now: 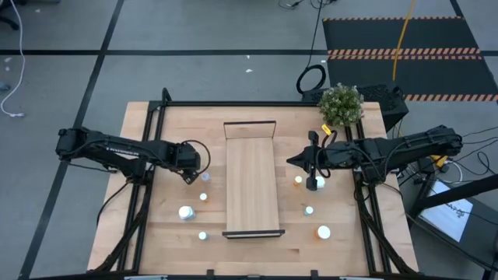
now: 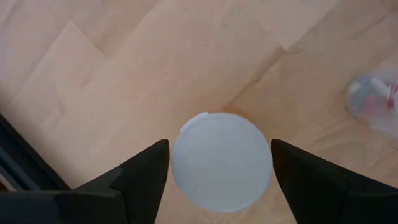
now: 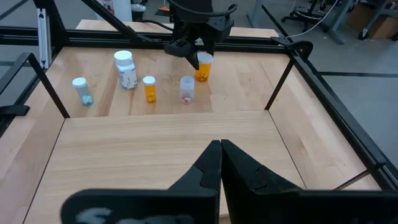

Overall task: Pick and place medicine bottles onto shelf by color
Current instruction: Put the left big orange medicine bottle on the shelf

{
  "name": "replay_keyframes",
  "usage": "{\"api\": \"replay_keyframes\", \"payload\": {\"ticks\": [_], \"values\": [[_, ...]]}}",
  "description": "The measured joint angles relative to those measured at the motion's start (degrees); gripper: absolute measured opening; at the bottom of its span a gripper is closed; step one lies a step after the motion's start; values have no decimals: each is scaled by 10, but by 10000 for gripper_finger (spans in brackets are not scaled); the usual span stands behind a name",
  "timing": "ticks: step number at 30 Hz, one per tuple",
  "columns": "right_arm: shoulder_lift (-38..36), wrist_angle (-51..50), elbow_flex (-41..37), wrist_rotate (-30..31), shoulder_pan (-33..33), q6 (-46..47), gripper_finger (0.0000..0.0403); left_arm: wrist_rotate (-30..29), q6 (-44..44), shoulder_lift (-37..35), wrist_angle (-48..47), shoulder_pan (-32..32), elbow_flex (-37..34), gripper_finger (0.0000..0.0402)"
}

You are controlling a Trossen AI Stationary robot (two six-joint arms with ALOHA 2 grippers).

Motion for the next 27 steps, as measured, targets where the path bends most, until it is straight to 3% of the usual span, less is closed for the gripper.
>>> {"api": "replay_keyframes", "payload": {"ticks": [8,18,27], "values": [[0,0,0,0,0,-3,0,1,4,0,2,0,0,208],[0,0,0,0,0,-10,0,13,45,0,-8,0,33,235],[0,0,0,0,0,-15,0,13,124,0,-66,0,147,210]]}}
